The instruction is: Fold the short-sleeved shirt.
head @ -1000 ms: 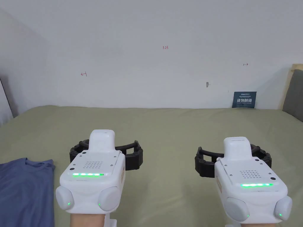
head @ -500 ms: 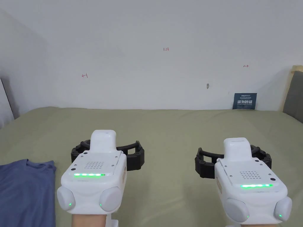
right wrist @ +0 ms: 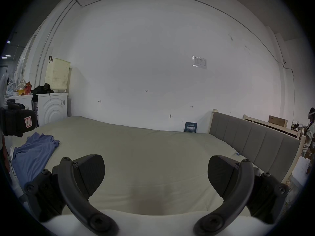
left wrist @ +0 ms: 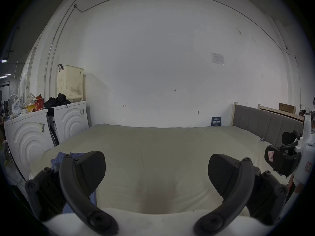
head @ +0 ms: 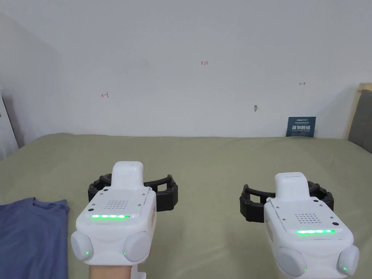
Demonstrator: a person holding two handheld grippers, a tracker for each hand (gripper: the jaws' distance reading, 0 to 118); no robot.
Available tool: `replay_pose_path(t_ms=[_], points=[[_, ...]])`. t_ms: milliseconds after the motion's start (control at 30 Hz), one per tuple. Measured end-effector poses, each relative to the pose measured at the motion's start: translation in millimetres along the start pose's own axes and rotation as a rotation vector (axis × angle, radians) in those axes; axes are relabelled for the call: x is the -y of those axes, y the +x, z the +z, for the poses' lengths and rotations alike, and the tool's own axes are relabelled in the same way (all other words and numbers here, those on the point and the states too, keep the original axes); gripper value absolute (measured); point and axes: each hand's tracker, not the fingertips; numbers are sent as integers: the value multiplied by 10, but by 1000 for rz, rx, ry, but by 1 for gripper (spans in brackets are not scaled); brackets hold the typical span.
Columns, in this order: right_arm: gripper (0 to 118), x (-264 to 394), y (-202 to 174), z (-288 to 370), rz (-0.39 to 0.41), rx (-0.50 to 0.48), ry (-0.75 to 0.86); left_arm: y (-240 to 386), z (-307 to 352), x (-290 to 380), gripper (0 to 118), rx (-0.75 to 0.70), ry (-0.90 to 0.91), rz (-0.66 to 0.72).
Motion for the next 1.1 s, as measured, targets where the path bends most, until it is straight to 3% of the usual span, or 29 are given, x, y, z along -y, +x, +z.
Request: replay_pose_path(t_ms=[1100], points=[[118,-32,-13,-13,7,-8,8,-29,0,-20,118,-7,-7,7]])
